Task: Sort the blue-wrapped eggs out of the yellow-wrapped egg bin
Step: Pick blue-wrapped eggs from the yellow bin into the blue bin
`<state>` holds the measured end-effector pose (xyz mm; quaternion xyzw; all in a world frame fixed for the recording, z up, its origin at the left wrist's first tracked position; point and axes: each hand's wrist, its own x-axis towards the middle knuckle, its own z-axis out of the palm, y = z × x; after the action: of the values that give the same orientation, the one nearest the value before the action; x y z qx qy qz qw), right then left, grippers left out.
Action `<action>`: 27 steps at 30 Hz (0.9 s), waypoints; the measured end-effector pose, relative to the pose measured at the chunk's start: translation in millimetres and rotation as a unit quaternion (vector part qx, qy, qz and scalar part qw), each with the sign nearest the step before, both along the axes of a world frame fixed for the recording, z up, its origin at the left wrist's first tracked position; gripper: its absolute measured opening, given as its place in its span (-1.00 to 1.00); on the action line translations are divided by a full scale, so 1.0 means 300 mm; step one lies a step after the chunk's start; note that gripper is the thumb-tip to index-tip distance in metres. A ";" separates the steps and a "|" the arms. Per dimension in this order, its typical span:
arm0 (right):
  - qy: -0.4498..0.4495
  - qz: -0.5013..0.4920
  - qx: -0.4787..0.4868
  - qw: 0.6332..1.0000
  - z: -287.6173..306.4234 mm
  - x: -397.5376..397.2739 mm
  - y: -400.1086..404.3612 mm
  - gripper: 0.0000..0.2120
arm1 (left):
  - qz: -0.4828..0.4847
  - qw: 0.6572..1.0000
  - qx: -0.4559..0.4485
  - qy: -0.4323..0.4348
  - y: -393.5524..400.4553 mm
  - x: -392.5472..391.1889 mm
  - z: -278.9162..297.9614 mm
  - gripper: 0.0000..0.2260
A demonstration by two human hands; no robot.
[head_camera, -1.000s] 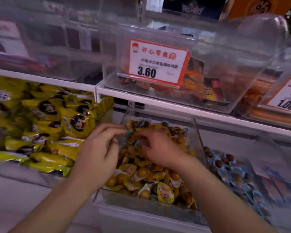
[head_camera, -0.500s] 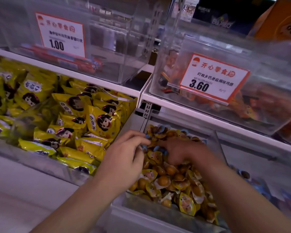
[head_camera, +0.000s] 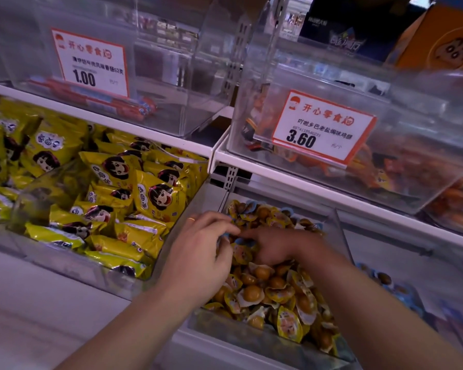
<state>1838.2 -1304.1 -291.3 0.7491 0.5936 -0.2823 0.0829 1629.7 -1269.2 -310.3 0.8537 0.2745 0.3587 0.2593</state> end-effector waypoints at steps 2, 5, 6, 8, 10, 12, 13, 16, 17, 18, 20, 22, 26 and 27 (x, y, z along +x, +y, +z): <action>-0.014 0.000 0.023 1.000 -0.011 -0.009 0.008 -0.31 | 0.005 1.000 -0.003 0.004 0.000 0.009 -0.005 -0.76; 0.004 -0.020 0.117 0.993 -0.037 -0.015 0.001 -0.49 | 0.006 1.000 -0.006 0.005 0.008 0.016 -0.006 -0.76; 0.040 -0.040 0.165 0.985 -0.043 -0.015 -0.006 -0.62 | 0.007 1.000 -0.005 0.002 0.011 0.017 -0.006 -0.76; 0.116 -0.090 0.249 0.957 -0.049 -0.016 -0.017 -0.77 | 0.008 1.000 -0.009 -0.008 0.014 0.016 -0.002 -0.76; 0.156 -0.150 0.299 0.930 -0.044 -0.014 -0.024 -0.78 | 0.006 1.000 -0.011 -0.018 0.013 0.012 0.001 -0.76; 0.212 -0.213 0.323 0.898 -0.031 -0.006 -0.038 -0.82 | 0.002 1.000 -0.006 -0.023 0.008 0.006 0.007 -0.75; 0.240 -0.233 0.327 0.884 -0.023 0.000 -0.049 -0.85 | 0.001 1.000 -0.002 -0.024 0.006 0.004 0.010 -0.76; 0.273 -0.252 0.344 0.862 0.010 0.013 -0.097 -0.90 | -0.002 0.999 0.044 -0.020 -0.009 0.007 0.017 -0.78; 0.290 -0.255 0.354 0.852 0.018 0.014 -0.113 -0.89 | -0.010 0.998 0.063 -0.018 -0.017 0.011 0.018 -0.78; 0.318 -0.260 0.361 0.837 0.022 0.013 -0.131 -0.88 | -0.025 0.997 0.075 -0.018 -0.028 0.016 0.018 -0.76; 0.366 -0.279 0.367 0.809 0.026 0.008 -0.168 -0.87 | -0.062 0.995 0.077 -0.015 -0.057 0.033 0.011 -0.72; 0.378 -0.285 0.379 0.795 0.027 0.001 -0.206 -0.88 | -0.084 0.994 0.063 0.008 -0.085 0.060 -0.006 -0.66; 0.271 -0.236 0.404 0.841 0.006 -0.010 -0.272 -0.82 | -0.096 0.989 0.040 0.107 -0.093 0.111 -0.072 -0.55; 0.237 -0.227 0.416 0.848 -0.005 -0.012 -0.287 -0.78 | -0.097 0.984 0.059 0.134 -0.087 0.120 -0.086 -0.57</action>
<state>1834.7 -1390.2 -292.7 0.7377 0.4701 -0.1891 -0.4461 1665.7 -1295.3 -336.2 0.9303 0.2014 0.2296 0.2031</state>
